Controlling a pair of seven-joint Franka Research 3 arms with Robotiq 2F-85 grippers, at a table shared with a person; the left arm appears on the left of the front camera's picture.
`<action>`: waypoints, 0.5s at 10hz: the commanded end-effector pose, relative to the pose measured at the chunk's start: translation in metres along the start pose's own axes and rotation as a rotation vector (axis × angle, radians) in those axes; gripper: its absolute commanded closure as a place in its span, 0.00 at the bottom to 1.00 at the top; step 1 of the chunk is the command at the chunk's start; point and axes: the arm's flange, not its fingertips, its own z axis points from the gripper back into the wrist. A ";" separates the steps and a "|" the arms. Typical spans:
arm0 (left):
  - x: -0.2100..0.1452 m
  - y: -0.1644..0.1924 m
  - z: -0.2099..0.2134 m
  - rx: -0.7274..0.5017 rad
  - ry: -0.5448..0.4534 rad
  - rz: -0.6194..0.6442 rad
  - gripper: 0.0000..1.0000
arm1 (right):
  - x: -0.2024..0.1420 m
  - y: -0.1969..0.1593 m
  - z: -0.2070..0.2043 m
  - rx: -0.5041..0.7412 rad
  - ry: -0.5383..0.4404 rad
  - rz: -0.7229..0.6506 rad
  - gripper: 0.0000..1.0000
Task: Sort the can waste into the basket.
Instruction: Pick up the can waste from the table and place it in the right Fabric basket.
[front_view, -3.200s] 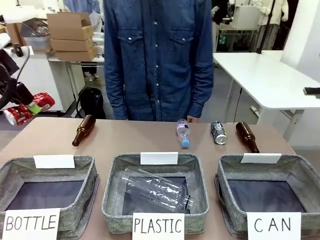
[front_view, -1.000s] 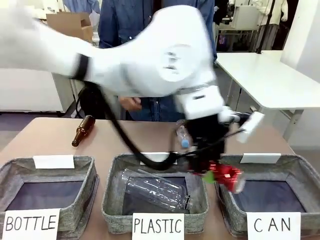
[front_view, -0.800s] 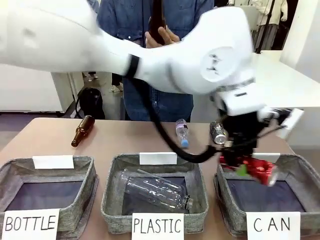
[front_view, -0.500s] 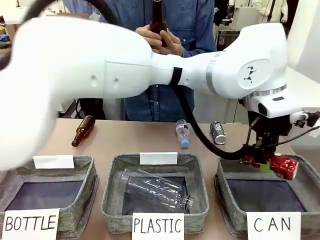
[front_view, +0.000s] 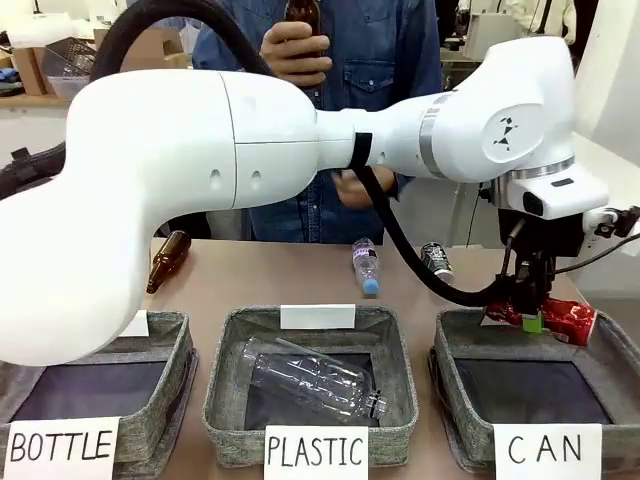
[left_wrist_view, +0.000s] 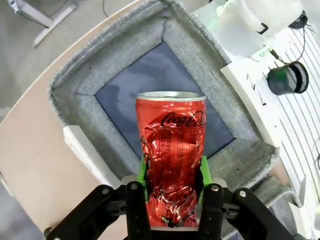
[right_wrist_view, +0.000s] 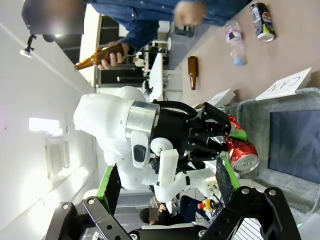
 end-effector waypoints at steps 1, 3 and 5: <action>0.012 0.008 -0.001 -0.001 0.038 0.011 0.03 | 0.001 0.001 -0.003 0.007 -0.020 0.005 0.00; 0.011 0.010 0.000 -0.008 0.038 0.018 0.00 | 0.001 0.001 -0.003 0.007 -0.020 0.005 0.00; 0.011 0.006 0.001 -0.004 0.044 0.017 0.00 | 0.001 0.001 -0.003 0.007 -0.020 0.005 0.00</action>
